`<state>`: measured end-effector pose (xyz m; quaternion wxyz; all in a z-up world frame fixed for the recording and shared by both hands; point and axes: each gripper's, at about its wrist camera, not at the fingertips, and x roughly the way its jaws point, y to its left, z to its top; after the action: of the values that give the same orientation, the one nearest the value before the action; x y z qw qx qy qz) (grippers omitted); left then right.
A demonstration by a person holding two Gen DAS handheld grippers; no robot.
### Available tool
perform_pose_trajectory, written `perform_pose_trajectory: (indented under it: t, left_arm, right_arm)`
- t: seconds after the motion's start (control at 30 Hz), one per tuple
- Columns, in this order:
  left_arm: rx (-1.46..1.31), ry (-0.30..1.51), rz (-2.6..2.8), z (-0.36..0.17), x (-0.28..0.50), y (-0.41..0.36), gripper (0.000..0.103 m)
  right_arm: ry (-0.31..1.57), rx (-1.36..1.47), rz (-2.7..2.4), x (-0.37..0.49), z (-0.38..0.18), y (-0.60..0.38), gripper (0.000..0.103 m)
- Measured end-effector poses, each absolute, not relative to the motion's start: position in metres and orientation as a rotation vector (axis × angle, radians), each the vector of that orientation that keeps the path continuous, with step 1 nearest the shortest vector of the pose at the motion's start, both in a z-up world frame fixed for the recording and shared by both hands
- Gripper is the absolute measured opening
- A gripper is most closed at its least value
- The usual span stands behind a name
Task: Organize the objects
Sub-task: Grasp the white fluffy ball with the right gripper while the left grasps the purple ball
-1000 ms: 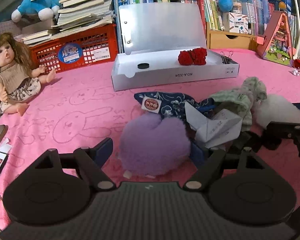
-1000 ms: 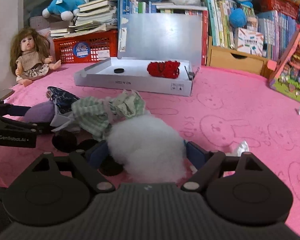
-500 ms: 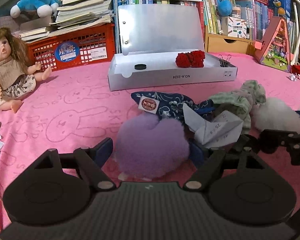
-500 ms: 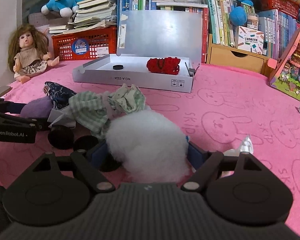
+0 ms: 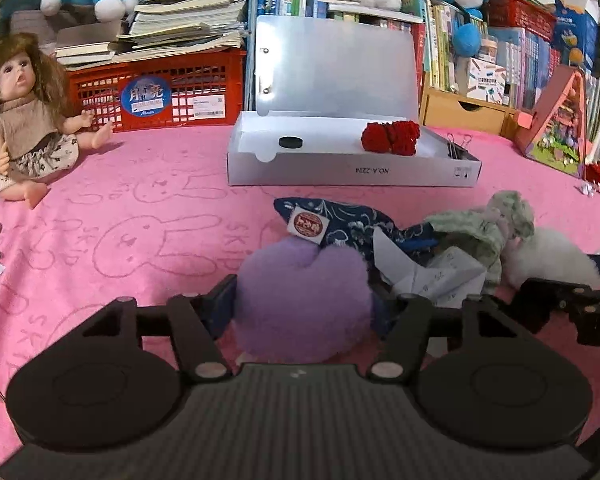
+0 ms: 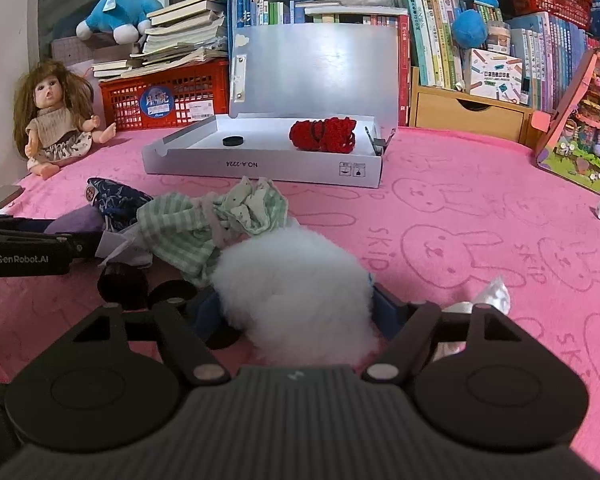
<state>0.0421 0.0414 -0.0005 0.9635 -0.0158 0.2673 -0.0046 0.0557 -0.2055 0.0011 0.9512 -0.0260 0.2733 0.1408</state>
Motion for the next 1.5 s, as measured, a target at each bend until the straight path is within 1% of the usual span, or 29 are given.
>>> perform_pose_trajectory:
  t: [0.4, 0.8, 1.5]
  left_arm:
    - [-0.017, 0.49, 0.017, 0.018, 0.029, 0.042, 0.068]
    - [-0.031, 0.482, 0.028, 0.031, 0.025, 0.045, 0.069]
    - [-0.043, 0.445, 0.037, 0.056, 0.038, 0.047, 0.069]
  right_arm:
    - [0.502, -0.116, 0.239, 0.049, 0.018, -0.197, 0.075]
    - [0.459, -0.16, 0.151, 0.044, 0.028, -0.206, 0.076]
    - [0.456, -0.034, 0.118, 0.065, 0.049, -0.231, 0.076]
